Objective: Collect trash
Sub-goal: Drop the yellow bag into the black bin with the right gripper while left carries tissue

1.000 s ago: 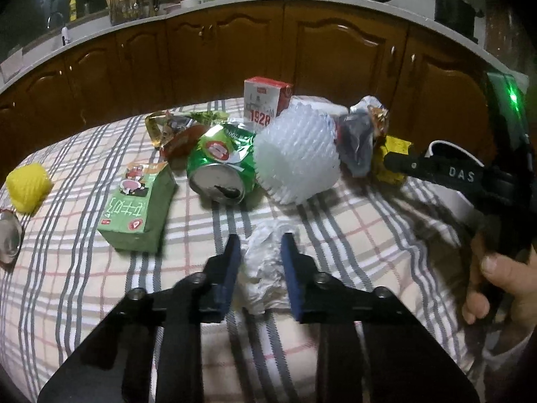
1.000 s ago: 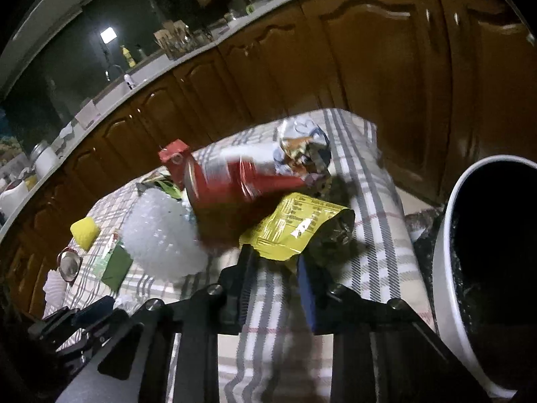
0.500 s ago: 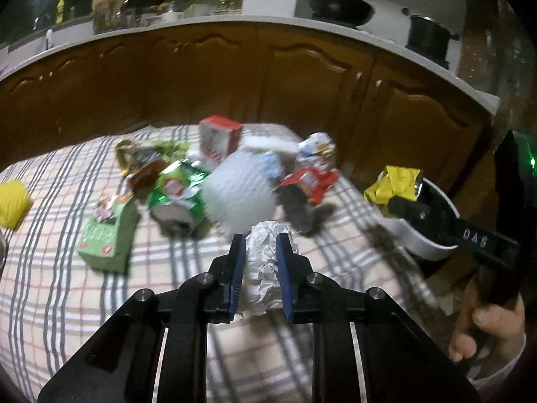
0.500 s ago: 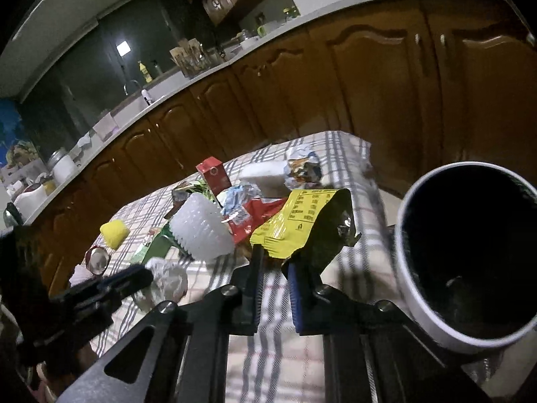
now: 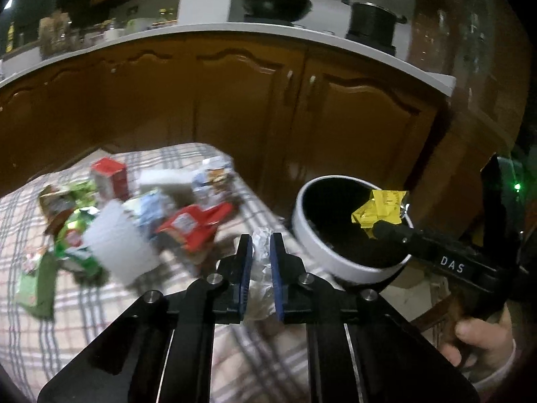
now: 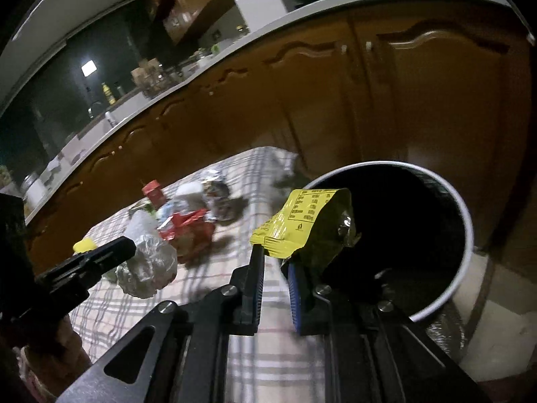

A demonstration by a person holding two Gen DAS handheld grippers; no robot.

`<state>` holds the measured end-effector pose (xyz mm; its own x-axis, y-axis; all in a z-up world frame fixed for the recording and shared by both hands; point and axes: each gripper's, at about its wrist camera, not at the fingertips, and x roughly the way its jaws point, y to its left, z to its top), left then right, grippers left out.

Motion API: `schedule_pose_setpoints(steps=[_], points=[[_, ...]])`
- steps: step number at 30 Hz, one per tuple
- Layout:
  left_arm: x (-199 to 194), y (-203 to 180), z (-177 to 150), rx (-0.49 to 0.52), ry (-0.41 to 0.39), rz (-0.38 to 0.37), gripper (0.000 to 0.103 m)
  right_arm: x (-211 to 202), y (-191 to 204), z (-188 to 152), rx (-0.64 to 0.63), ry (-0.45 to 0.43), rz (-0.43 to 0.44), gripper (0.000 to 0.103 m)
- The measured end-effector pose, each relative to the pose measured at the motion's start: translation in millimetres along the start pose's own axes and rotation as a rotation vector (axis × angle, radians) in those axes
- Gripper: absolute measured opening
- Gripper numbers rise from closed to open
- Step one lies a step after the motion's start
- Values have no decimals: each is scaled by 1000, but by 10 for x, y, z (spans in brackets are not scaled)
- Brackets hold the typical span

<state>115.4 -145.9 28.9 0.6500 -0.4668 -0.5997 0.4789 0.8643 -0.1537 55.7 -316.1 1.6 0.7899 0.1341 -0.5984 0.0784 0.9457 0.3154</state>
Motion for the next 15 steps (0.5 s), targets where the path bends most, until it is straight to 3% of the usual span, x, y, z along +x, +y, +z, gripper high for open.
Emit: schedule_pose_setpoints(steps=[15], points=[[460, -570, 383, 61, -5, -104, 7, 38, -461, 97, 21, 17, -74, 14]])
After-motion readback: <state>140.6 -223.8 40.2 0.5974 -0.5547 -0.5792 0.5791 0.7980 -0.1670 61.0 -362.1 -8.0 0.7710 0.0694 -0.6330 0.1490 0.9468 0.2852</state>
